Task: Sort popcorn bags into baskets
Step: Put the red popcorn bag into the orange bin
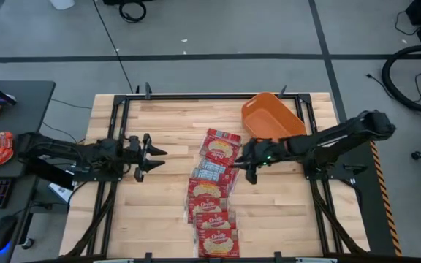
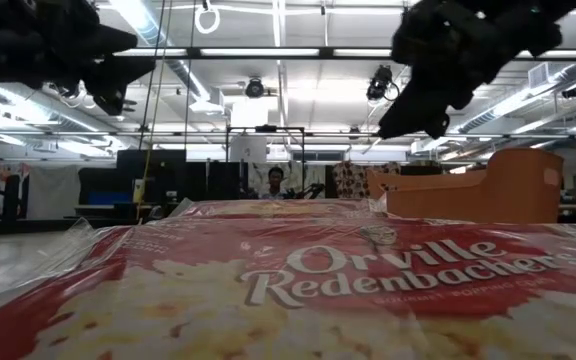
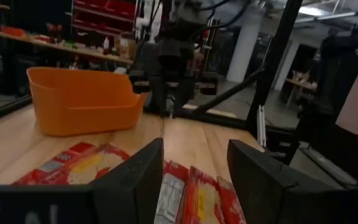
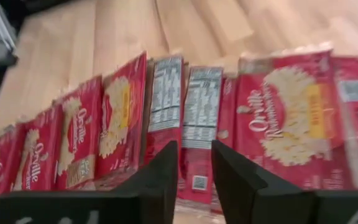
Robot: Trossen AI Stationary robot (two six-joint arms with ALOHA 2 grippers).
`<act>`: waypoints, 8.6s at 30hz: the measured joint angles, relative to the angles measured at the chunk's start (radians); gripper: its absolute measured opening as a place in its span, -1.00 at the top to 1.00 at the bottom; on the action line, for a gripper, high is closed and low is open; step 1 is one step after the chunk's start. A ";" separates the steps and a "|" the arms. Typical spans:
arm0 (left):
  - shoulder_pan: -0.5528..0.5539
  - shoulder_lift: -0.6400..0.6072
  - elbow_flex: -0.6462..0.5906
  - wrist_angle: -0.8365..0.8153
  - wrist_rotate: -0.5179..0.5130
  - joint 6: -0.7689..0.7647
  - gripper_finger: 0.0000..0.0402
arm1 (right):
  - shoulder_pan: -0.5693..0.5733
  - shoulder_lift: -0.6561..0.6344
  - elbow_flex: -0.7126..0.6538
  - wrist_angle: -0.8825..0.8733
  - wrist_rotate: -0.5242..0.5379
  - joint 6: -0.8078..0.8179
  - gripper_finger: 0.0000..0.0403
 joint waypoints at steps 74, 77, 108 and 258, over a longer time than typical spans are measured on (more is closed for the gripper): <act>0.036 0.150 0.005 -0.038 0.113 0.020 -0.02 | -0.450 0.825 0.946 -0.939 -0.342 -0.333 -0.06; 0.036 0.150 0.005 -0.038 0.113 0.019 -0.02 | -0.434 0.825 0.946 -0.928 -0.355 -0.333 -0.05; 0.036 0.150 0.005 -0.038 0.113 0.003 -0.02 | -0.410 0.822 0.865 -0.801 -0.369 -0.354 0.88; 0.103 0.150 0.005 0.089 0.022 0.231 -0.02 | -0.468 0.844 1.070 -1.075 0.026 -0.308 0.13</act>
